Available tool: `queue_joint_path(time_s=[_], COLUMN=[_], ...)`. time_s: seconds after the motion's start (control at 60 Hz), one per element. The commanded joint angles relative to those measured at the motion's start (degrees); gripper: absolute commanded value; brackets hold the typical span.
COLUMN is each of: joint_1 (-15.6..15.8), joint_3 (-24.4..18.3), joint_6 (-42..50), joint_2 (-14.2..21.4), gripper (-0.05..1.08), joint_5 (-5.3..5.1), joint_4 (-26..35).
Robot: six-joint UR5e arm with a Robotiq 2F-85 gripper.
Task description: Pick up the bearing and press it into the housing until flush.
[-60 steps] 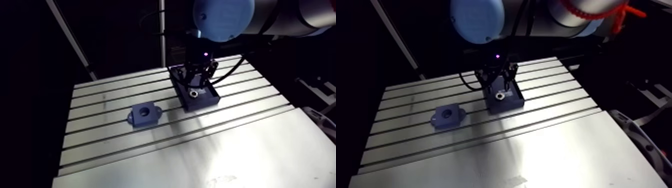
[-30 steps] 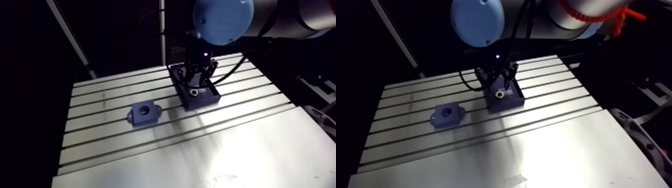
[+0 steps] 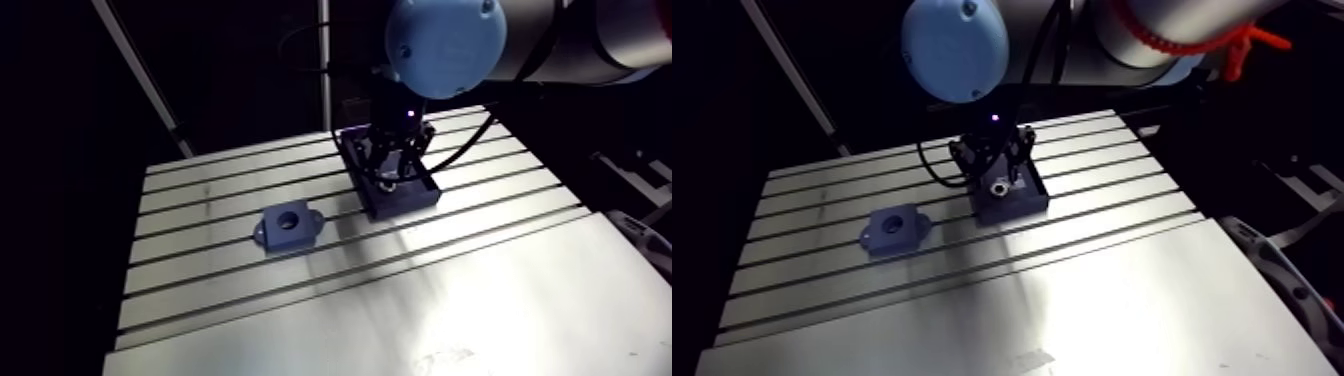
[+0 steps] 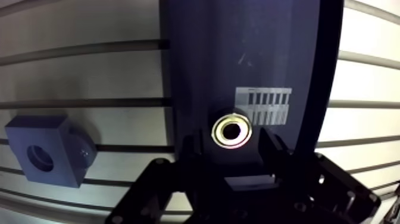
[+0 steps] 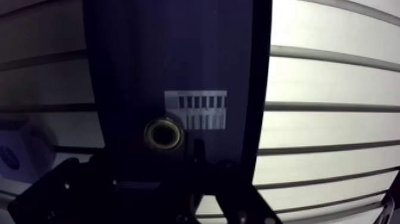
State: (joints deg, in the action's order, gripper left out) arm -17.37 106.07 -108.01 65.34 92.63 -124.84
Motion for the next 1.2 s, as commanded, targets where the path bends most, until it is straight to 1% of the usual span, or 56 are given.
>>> queue_joint_path(time_s=[0.017,0.733,0.933,1.017,1.2], joint_1=[-0.12,-0.39,-0.23,-0.21,-0.29], joint_3=[0.31,0.49,0.58,0.6,0.67], joint_6=[0.2,0.29,0.56,0.48,0.48], joint_2=[0.0,0.0,-0.35,-0.44,-0.77], gripper=[0.41,0.41,0.41,0.41,0.41], joint_5=[0.13,0.14,-0.03,-0.2,-0.21], joint_4=[-0.09,-0.8,-0.88,-1.89,-2.39])
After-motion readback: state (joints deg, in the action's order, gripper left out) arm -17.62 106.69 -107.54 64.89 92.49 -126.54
